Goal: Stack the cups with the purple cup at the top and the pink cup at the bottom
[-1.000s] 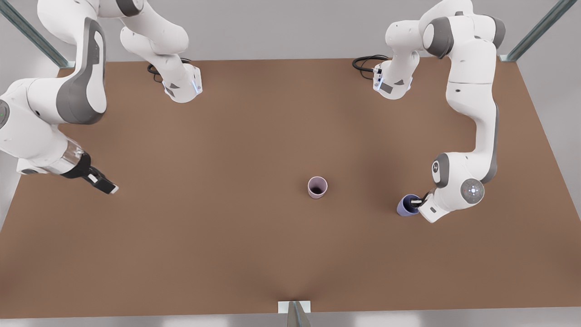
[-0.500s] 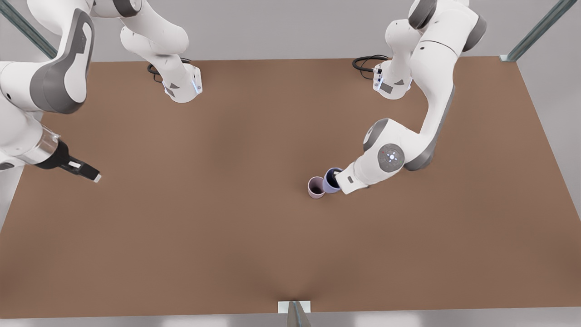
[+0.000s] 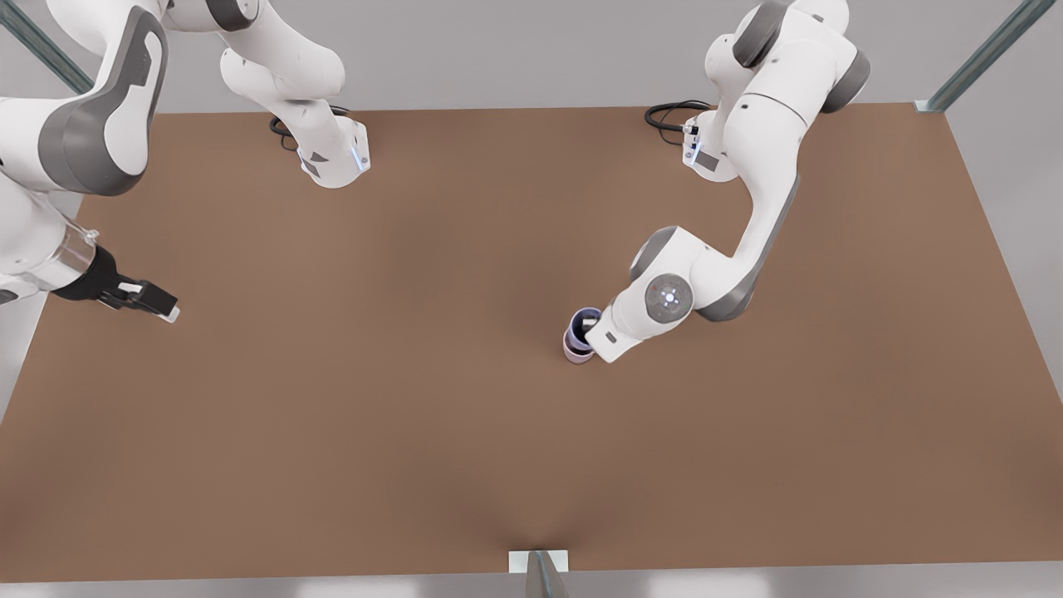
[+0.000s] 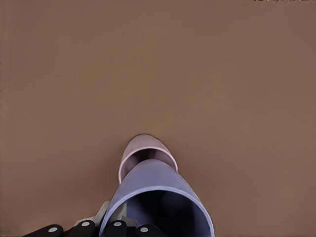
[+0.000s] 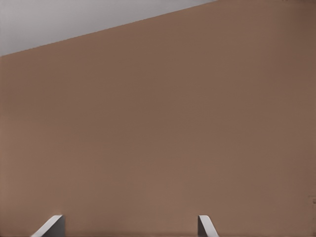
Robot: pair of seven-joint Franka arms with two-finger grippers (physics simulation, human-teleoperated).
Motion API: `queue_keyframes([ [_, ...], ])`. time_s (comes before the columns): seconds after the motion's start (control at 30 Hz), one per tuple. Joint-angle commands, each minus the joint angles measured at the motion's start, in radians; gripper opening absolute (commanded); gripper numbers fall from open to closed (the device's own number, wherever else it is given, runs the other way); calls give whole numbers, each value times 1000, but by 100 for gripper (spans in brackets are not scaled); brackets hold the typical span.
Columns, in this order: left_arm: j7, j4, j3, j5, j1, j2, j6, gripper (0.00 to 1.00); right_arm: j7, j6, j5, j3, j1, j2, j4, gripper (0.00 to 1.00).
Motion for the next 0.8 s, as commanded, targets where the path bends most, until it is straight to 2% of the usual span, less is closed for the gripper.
queue_keyframes([
  [0.0,-212,0,1,3,0,1,0,21,-98,-3,2,0,3,-1,1,100],
  [0.43,-211,1,1,5,0,46,21,22,-98,-3,2,2,5,-1,1,100],
  [0.47,-211,1,1,5,0,47,23,32,-98,-3,2,2,3,-1,1,100],
  [0.57,-209,1,1,5,0,49,23,39,-98,-2,2,0,3,2,7,100],
  [0.6,-204,1,1,5,0,49,23,55,-98,-2,2,2,3,2,7,100],
  [0.63,-203,1,1,5,0,49,23,58,-98,-3,2,2,3,2,7,100],
  [0.77,-198,1,1,5,0,49,23,60,-98,-3,2,2,3,2,8,100],
])
